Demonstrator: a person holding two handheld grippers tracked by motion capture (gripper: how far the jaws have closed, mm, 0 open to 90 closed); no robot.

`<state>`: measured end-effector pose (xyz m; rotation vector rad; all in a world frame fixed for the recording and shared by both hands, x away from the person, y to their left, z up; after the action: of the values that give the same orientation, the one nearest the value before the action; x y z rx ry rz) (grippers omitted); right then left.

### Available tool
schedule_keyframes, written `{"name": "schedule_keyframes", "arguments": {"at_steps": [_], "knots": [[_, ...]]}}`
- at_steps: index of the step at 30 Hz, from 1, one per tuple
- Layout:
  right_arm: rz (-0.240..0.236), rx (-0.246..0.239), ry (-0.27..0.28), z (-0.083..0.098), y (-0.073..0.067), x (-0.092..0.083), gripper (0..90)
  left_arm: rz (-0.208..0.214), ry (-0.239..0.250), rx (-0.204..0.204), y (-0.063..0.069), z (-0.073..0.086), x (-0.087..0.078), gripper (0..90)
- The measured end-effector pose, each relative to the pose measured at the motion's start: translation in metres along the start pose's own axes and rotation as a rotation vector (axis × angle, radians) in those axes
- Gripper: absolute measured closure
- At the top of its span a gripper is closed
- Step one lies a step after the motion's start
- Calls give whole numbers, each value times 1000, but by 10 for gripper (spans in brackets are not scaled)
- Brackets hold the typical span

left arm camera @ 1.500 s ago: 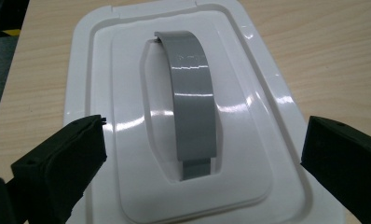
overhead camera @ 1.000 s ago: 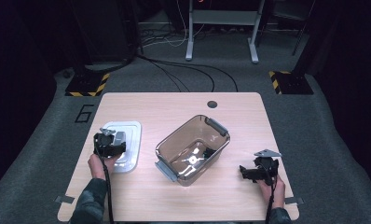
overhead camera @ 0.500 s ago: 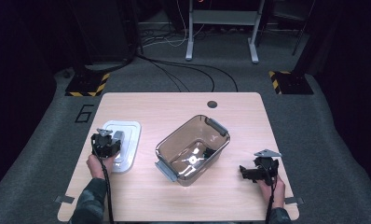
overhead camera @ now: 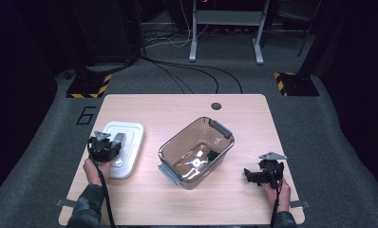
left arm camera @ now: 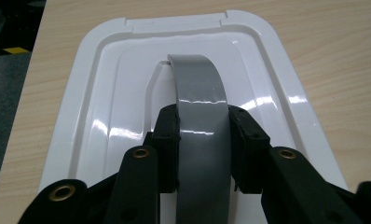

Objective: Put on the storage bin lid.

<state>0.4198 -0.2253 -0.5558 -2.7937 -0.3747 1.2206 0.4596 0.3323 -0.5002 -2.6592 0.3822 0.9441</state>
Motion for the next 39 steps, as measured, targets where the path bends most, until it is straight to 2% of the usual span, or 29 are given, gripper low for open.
{"name": "schedule_keyframes", "arguments": {"at_steps": [5,7,14,39], "knots": [[0,0,0,0,0,0,0,20,4,1,0,-4,-8,673],[0,0,0,0,0,0,0,27,1,20,-1,-6,-11,673],[0,0,0,0,0,0,0,46,6,37,-2,-15,-23,673],[1,1,1,0,0,0,0,83,47,114,0,-53,-50,673]]}}
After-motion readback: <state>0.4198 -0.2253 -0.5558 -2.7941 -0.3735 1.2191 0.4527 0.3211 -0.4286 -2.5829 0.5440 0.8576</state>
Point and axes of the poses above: each handheld gripper's, and its own axes: x roughly forward along the jaws, z roughly out of its underside, y roughly to its right, the point moved 4 cm from there along x, roughly forward along the jaws, and after that the axes turned 13 degrees about x, right-handed, at the moved point
